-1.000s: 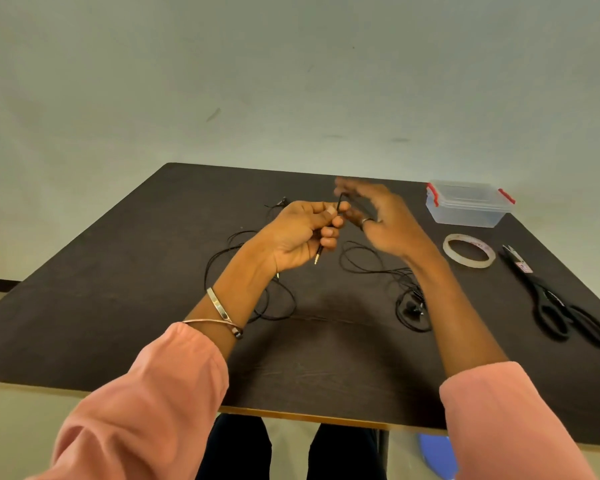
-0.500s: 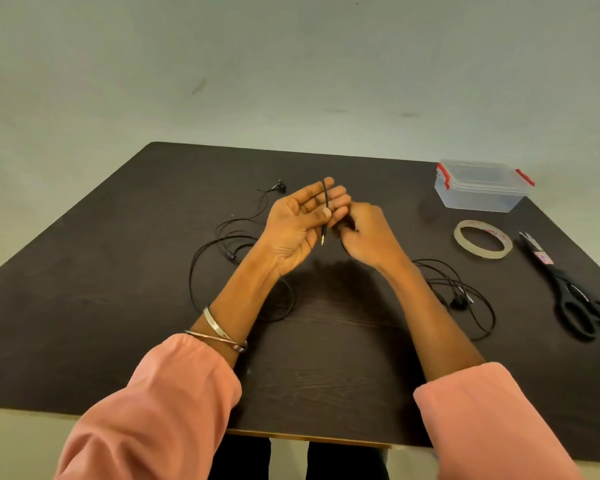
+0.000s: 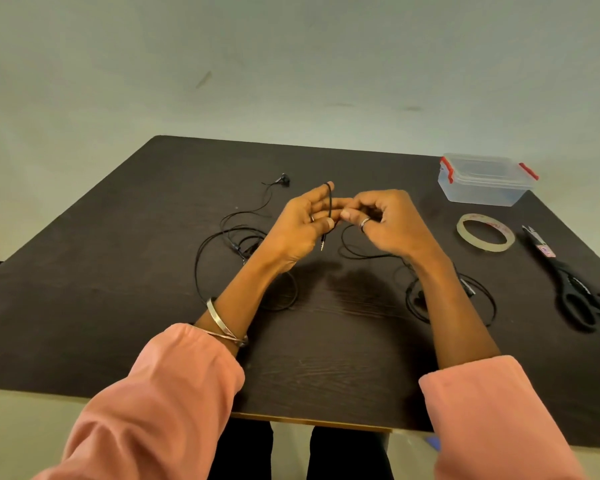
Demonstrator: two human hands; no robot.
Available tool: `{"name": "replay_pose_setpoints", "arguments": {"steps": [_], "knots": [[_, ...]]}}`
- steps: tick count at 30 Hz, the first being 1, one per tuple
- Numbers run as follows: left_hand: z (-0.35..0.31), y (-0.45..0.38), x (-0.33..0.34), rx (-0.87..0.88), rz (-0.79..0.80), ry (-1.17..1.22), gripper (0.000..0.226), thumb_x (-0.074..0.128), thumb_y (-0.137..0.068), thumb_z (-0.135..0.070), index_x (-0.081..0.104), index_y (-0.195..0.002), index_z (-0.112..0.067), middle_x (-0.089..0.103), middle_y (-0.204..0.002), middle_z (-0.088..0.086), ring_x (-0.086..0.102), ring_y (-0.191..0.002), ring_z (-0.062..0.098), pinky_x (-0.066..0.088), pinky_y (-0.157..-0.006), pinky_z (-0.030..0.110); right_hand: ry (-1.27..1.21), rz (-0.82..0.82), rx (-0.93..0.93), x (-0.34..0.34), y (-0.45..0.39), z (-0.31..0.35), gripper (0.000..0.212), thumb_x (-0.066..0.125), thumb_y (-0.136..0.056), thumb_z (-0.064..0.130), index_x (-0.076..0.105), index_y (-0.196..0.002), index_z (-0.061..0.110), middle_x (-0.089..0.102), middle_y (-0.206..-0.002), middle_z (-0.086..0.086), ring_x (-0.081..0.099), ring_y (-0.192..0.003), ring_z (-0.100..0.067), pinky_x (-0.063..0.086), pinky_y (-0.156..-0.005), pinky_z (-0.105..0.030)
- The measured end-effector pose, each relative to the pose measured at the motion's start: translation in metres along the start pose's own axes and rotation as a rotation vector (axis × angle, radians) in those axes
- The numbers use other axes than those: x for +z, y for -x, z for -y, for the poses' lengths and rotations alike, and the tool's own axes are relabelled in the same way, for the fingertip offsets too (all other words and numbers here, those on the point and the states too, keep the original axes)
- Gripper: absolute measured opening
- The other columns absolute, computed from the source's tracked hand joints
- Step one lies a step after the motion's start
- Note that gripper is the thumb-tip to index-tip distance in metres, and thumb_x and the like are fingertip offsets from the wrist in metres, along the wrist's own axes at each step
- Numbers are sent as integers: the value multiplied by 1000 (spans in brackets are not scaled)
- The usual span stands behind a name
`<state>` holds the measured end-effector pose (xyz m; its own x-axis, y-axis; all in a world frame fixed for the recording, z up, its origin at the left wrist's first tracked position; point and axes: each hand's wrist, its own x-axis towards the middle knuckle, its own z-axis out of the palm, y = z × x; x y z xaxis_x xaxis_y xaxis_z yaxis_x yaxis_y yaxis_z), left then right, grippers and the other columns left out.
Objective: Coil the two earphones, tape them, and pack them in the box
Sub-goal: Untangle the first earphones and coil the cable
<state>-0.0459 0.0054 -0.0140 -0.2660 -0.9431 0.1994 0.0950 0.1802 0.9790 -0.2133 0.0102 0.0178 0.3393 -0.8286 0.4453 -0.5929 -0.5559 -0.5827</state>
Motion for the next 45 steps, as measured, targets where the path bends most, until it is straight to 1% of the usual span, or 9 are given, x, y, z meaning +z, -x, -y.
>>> {"name": "replay_pose_setpoints", "arguments": {"steps": [5, 16, 21, 24, 28, 32, 37, 40, 45], "knots": [[2, -2, -4, -49, 36, 115, 63, 43, -89, 23, 26, -146, 3, 63, -115, 8, 68, -98, 11, 52, -95, 27, -54, -33, -5, -6, -1, 0, 8, 71, -85, 16, 75, -80, 12, 69, -70, 8, 61, -63, -3, 46, -62, -15], [-9, 15, 1, -106, 340, 288, 45, 46, -87, 20, 50, -128, 0, 68, -110, 20, 67, -105, 32, 54, -92, 39, -211, -186, 14, -11, -2, -5, 15, 82, -74, 18, 73, -77, 6, 71, -73, -11, 65, -66, -34, 53, -60, -39], [-14, 18, 0, -82, 425, 410, 46, 45, -86, 19, 49, -129, 3, 70, -110, 17, 68, -103, 31, 56, -88, 38, -345, -281, 55, -11, -4, -12, 5, 74, -82, 12, 72, -83, 8, 72, -74, 9, 67, -71, -7, 52, -66, -20], [-17, 18, 3, -9, 400, 534, 46, 46, -85, 15, 47, -130, 4, 69, -113, 15, 67, -106, 28, 55, -88, 35, -339, -216, 73, -1, -5, -15, 14, 61, -87, 0, 71, -85, 10, 69, -72, 11, 63, -71, -1, 48, -66, -17], [-16, 12, 2, 68, 166, 645, 47, 41, -88, 17, 42, -134, 7, 66, -119, 17, 64, -112, 27, 53, -94, 36, -191, 49, 102, 12, -3, -6, 35, 54, -91, -3, 64, -77, 27, 64, -68, 4, 58, -60, 1, 46, -60, -18], [-10, 4, -7, 119, -71, 463, 53, 42, -91, 19, 33, -141, 6, 59, -127, 19, 61, -116, 30, 49, -100, 38, -11, 297, 69, 17, -1, 6, 21, 58, -93, 7, 65, -79, 20, 68, -70, 0, 65, -64, -1, 50, -65, -17], [-2, 1, -11, 102, -151, 109, 60, 43, -91, 18, 27, -146, 0, 59, -126, 19, 61, -115, 23, 49, -101, 34, -36, 296, 56, 3, 3, 14, 11, 64, -91, 15, 71, -85, 9, 66, -62, -2, 63, -55, -6, 54, -61, -20], [2, 2, -9, 51, -93, -23, 63, 43, -92, 18, 22, -149, -1, 60, -126, 14, 62, -114, 19, 48, -101, 33, -110, 218, 69, -7, 4, 12, 12, 64, -91, 14, 73, -86, 8, 65, -62, -8, 62, -53, -15, 55, -56, -26], [-3, 11, 6, 14, 161, -162, 57, 34, -93, 20, 29, -146, 1, 59, -124, 14, 62, -112, 21, 47, -101, 26, -117, 6, 61, -14, 2, 2, 15, 68, -89, 21, 73, -78, 13, 59, -52, 9, 48, -45, -4, 39, -48, -19]]}}
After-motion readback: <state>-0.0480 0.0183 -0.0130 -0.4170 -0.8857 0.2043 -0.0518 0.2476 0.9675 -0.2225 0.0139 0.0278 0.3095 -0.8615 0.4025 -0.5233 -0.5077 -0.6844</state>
